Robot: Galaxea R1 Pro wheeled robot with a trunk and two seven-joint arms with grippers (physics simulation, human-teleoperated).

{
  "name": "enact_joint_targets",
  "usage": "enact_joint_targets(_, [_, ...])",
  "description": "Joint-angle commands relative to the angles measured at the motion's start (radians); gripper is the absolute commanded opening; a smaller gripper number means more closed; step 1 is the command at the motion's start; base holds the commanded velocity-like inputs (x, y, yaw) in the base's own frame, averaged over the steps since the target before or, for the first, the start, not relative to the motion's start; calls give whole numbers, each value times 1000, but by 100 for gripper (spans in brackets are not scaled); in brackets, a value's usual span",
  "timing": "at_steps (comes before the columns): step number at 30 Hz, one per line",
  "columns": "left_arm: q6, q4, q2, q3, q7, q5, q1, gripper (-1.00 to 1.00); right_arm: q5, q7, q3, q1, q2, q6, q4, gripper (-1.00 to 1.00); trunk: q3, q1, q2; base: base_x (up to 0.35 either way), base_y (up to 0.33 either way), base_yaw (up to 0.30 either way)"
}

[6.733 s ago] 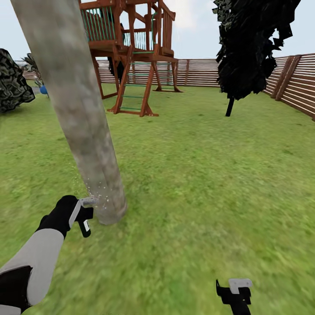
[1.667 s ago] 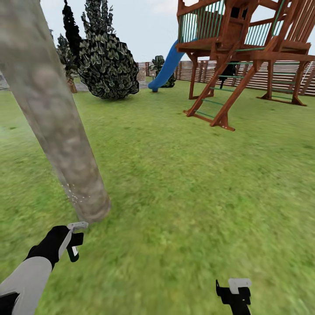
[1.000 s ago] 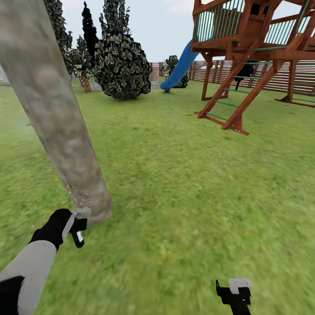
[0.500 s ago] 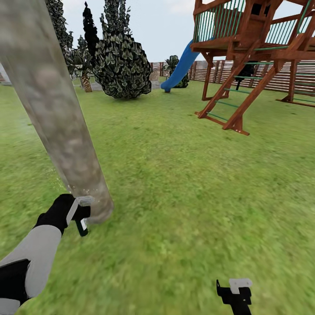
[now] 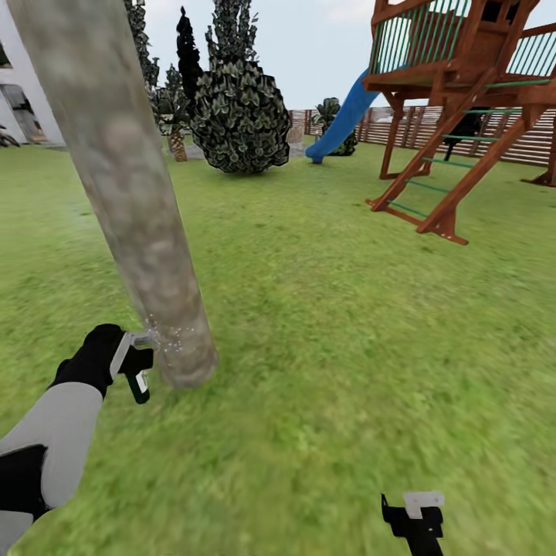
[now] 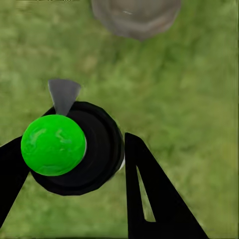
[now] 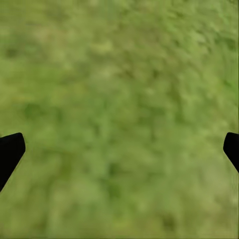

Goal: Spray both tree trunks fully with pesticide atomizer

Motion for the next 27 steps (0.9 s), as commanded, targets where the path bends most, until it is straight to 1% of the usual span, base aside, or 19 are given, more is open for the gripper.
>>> enact_joint_targets(1, [9, -7, 4, 3, -4, -3, -2, -100, -7, -3, 9, 0, -1, -2, 0, 100, -1, 0, 0, 0, 0, 273])
enact_joint_targets(3, [17, -42, 9, 2, -5, -6, -3, -100, -7, -3, 9, 0, -1, -2, 0, 100, -1, 0, 0, 0, 0, 232])
enact_joint_targets(5, [21, -90, 0, 0, -5, -7, 2, -100, -7, -3, 9, 0, -1, -2, 0, 100, -1, 0, 0, 0, 0, 59])
enact_joint_targets(7, [23, -104, -2, 1, -5, -6, 3, -100, -7, -3, 9, 0, -1, -2, 0, 100, -1, 0, 0, 18, -7, 10])
enact_joint_targets(10, [23, -107, 5, 1, -5, -6, 2, -100, -7, -3, 9, 0, -2, -2, 0, 100, -1, 0, 0, 136, -153, 2])
enact_joint_targets(16, [23, -107, 8, 1, -5, -6, 9, -100, -7, -3, 9, 0, -1, 0, 0, 100, -1, 0, 0, 67, -253, 0])
enact_joint_targets(24, [23, -107, -2, 1, -5, -5, 9, -100, -7, -3, 9, 0, -1, 0, 0, 100, -1, 0, 0, 1, -276, 0])
enact_joint_targets(27, [23, -107, -1, 1, -5, -4, 10, -100, -7, -3, 9, 0, 0, 0, 0, 100, -1, 0, 0, 0, -276, 0])
